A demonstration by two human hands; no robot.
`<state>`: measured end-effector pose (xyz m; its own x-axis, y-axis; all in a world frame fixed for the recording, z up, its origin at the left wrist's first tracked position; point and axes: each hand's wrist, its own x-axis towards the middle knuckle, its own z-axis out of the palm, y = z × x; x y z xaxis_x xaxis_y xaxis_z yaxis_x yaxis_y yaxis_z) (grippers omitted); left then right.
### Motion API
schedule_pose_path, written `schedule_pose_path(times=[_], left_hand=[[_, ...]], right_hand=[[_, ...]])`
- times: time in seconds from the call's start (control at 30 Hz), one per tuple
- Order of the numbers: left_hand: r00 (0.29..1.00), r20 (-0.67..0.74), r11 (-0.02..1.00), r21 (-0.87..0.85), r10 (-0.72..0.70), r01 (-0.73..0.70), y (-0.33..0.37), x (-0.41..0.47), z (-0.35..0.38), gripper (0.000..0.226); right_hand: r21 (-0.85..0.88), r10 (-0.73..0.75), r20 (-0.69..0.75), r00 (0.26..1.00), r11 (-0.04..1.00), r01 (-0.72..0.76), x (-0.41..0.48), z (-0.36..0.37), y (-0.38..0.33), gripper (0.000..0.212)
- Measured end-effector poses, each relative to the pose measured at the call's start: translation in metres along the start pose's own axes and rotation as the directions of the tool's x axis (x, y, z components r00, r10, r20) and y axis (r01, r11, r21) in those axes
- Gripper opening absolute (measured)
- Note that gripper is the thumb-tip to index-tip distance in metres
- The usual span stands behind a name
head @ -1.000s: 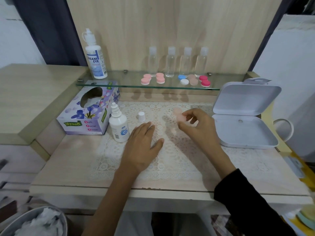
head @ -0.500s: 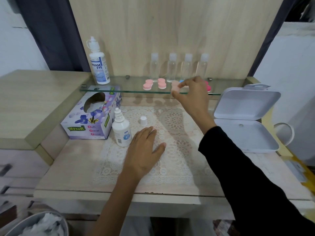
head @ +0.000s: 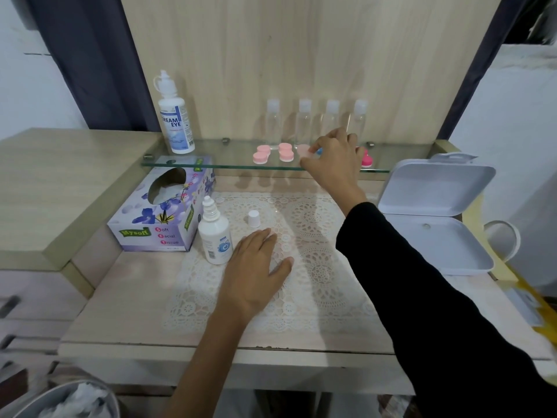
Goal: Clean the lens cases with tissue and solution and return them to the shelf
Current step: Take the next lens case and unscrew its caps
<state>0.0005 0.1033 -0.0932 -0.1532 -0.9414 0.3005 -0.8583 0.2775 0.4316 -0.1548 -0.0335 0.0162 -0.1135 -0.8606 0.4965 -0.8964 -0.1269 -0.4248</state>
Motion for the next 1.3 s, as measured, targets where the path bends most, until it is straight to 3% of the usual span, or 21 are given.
schedule_pose_path(times=[0.3,0.43,0.6,0.7,0.87,1.13,1.3], left_hand=[[1.000,0.007,1.000,-0.005,-0.002,0.002,0.001,-0.001,-0.001,0.072],[1.000,0.003,1.000,-0.015,-0.002,0.002,0.001,-0.001,-0.001,0.072],[1.000,0.006,1.000,-0.003,-0.001,0.001,0.000,0.000,0.000,0.077],[1.000,0.008,1.000,-0.001,-0.003,0.003,0.001,0.000,-0.001,0.086],[1.000,0.008,1.000,0.003,-0.006,0.006,0.000,0.000,-0.001,0.076],[1.000,0.015,1.000,-0.009,-0.006,0.007,0.001,0.000,-0.002,0.072],[1.000,0.008,1.000,-0.015,-0.001,0.001,0.000,-0.001,-0.001,0.069]], right_hand=[[-0.017,-0.013,-0.016,1.000,1.000,0.013,-0.002,-0.002,0.003,0.036],[0.032,-0.011,-0.130,0.991,0.999,0.015,-0.008,-0.005,0.011,0.041],[-0.094,-0.027,-0.220,0.975,0.996,0.006,-0.014,0.001,0.027,0.040],[-0.110,-0.040,-0.223,0.974,0.994,0.016,-0.014,0.003,0.031,0.037],[-0.112,-0.022,-0.204,0.979,0.994,-0.001,-0.012,0.004,0.030,0.032],[0.067,0.052,-0.128,0.990,0.997,-0.044,-0.020,-0.014,0.029,0.026],[0.426,0.068,-0.047,0.997,0.904,-0.041,-0.072,-0.040,0.029,0.020]])
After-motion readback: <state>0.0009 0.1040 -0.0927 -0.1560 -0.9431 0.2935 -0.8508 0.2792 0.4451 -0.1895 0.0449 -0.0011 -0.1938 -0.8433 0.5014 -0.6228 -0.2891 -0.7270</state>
